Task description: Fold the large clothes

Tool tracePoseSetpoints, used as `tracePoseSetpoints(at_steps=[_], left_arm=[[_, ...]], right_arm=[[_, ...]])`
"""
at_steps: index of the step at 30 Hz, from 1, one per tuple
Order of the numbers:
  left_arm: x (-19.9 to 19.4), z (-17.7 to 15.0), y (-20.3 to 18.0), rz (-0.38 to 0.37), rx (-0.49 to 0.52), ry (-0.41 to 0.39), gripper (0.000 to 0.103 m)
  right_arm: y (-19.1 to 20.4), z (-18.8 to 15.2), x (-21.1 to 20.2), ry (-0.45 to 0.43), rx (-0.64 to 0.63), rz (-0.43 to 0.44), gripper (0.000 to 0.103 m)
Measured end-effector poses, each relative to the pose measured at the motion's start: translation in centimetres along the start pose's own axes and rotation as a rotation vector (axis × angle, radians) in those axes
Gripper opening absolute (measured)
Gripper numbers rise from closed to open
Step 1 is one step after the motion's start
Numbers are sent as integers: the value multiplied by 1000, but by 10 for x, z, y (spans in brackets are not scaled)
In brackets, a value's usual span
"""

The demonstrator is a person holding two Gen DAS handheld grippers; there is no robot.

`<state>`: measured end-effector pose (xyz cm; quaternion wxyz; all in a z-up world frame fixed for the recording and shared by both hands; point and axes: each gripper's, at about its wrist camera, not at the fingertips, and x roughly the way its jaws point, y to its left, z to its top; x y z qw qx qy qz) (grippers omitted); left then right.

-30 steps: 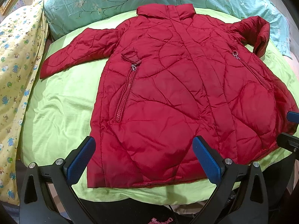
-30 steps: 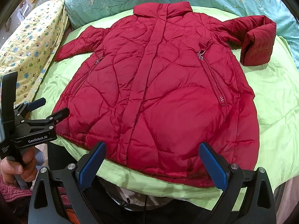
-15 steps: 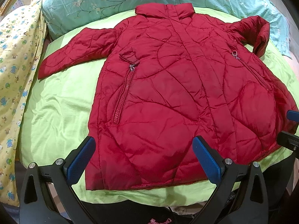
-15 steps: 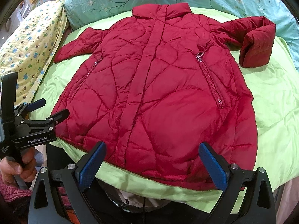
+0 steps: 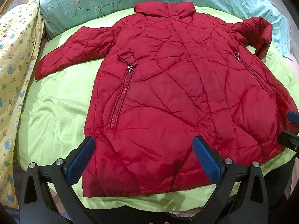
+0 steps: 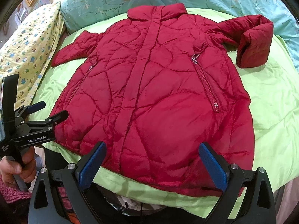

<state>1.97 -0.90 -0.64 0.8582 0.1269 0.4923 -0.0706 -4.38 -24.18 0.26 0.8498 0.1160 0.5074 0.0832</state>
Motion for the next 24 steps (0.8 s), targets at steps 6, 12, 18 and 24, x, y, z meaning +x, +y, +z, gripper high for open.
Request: tracePoseSetpoints(at_steps=[6, 12, 18, 24], left_arm=[[4, 4, -2, -12, 0, 0, 103], [10, 8, -1, -44, -15, 18, 103], [15, 17, 3, -57, -34, 0, 103], [19, 28, 5, -65, -42, -5, 103]], right_arm=[[-4, 3, 0, -14, -8, -17, 100], [-11, 7, 3, 10, 10, -32, 100], [-32, 24, 1, -34, 44, -79, 100], [-67, 56, -9, -135, 97, -142, 100]])
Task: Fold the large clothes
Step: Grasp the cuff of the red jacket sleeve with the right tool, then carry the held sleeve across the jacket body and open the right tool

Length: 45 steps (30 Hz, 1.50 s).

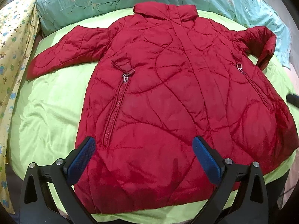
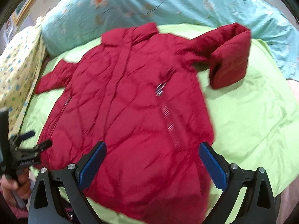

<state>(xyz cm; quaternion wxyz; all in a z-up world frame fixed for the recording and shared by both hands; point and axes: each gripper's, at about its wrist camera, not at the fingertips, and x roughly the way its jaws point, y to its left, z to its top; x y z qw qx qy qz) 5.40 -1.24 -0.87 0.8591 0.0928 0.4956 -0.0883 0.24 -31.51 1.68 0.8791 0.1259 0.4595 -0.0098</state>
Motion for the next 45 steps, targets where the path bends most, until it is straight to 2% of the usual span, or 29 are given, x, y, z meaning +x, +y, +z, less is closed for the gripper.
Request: tracePoseSetpoints(at_steps=[9, 17, 19, 21, 23, 25, 27, 29, 36, 45], left_arm=[[9, 8, -1, -17, -8, 5, 103], [16, 16, -8, -16, 5, 11, 103], [16, 18, -10, -15, 10, 9, 103], [18, 20, -10, -15, 11, 8, 103], [21, 22, -10, -15, 10, 11, 103], [25, 24, -9, -16, 6, 17, 103], [29, 25, -9, -17, 3, 23, 103], [31, 27, -10, -18, 3, 24, 103], [35, 29, -10, -32, 5, 25, 103], [22, 32, -4, -87, -5, -16, 103]], right_arm=[[-55, 61, 10, -113, 56, -118, 99], [-100, 108, 52, -118, 122, -204, 98], [-110, 115, 65, -110, 137, -215, 95], [-120, 118, 74, -103, 158, -229, 83], [-131, 119, 78, -100, 177, -231, 76], [-140, 120, 83, -97, 190, -220, 63], [-145, 119, 83, -106, 196, -208, 37], [-143, 117, 76, -123, 188, -197, 25], [-110, 124, 38, -171, 112, -59, 18], [-32, 138, 19, -124, -26, 219, 18]])
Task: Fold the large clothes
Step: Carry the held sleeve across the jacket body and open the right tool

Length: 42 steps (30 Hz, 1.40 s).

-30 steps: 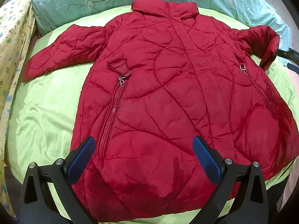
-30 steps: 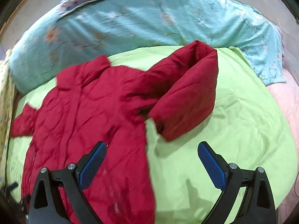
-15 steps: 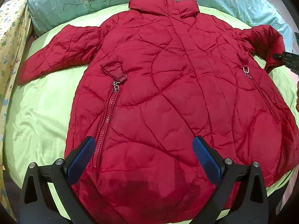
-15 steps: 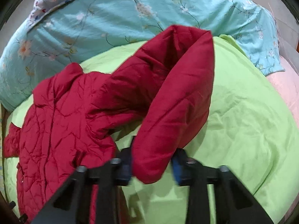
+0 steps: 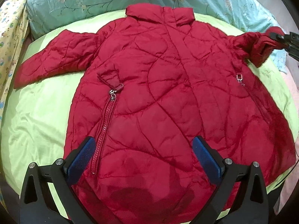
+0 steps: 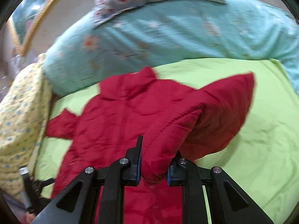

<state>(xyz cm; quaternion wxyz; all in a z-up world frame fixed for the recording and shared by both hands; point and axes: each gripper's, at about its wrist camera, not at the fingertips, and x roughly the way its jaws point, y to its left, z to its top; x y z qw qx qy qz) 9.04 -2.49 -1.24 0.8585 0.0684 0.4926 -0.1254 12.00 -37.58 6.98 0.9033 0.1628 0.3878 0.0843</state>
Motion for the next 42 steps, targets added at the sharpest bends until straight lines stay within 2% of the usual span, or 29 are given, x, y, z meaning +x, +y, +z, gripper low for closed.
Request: tracePoseSetpoints(at_steps=[11, 16, 22, 31, 34, 36, 38, 40, 42], left_arm=[[-27, 28, 19, -152, -32, -127, 103], [-16, 40, 26, -201, -50, -123, 103], [-2, 48, 33, -220, -67, -132, 103], [35, 58, 55, -237, -121, -92, 103], [49, 67, 66, -248, -151, -89, 103], [56, 74, 71, -252, -168, -93, 103], [64, 83, 74, -251, -183, -93, 103], [71, 95, 75, -262, -184, -108, 103], [79, 104, 75, -242, -183, -108, 103]], right_arm=[[91, 16, 55, 143, -73, 269, 18], [115, 19, 96, 222, -61, 394, 18], [135, 19, 148, 316, -36, 492, 18], [150, 18, 205, 410, 24, 607, 18], [144, 21, 216, 419, 70, 635, 25], [135, 23, 219, 406, 105, 641, 43], [126, 24, 220, 389, 125, 623, 53], [120, 23, 223, 397, 151, 630, 53], [113, 23, 221, 387, 163, 624, 53]])
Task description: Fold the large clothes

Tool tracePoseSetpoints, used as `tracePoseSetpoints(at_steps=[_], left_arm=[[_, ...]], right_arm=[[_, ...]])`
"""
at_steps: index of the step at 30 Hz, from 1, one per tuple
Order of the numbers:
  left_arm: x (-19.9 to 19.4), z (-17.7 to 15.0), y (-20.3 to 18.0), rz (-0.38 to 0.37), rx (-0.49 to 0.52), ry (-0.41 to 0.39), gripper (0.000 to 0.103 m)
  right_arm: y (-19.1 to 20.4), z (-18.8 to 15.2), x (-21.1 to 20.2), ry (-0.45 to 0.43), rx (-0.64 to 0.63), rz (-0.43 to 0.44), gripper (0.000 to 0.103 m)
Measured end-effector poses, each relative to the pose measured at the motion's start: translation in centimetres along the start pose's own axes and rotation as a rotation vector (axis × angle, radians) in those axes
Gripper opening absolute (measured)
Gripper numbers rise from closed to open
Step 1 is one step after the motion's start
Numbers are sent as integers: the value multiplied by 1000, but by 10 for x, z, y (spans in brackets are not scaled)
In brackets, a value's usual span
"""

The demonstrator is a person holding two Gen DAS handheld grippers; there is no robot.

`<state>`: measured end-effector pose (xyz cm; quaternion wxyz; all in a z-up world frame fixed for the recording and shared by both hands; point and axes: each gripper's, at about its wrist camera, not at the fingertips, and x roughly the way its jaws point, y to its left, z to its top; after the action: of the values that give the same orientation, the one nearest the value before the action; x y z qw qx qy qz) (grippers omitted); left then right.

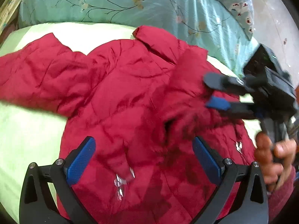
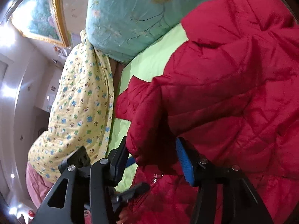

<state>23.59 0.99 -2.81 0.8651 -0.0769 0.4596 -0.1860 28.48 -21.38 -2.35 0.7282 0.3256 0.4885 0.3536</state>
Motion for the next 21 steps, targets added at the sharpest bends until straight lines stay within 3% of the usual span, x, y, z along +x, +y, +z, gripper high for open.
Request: tracePoseSetpoints(at_steps=[5, 6, 8, 10, 13, 17, 21], left_arm=[[17, 15, -2, -41, 3, -10, 103], [20, 17, -5, -41, 15, -16, 99], [28, 21, -11, -47, 42, -11, 80], [38, 25, -15, -56, 53, 15, 40], [43, 27, -15, -48, 57, 24, 24], [26, 28, -8, -58, 66, -5, 14], [1, 40, 1, -27, 92, -41, 12]], right_arm=[[-6, 2, -21, -58, 11, 15, 53], [-8, 2, -28, -75, 15, 20, 53], [-10, 4, -36, -102, 27, 19, 53], [-13, 5, -46, -132, 38, 7, 53], [-21, 2, -67, -192, 53, -24, 53], [-36, -3, -100, -279, 62, -142, 53], [-46, -8, -126, -349, 21, -381, 53]])
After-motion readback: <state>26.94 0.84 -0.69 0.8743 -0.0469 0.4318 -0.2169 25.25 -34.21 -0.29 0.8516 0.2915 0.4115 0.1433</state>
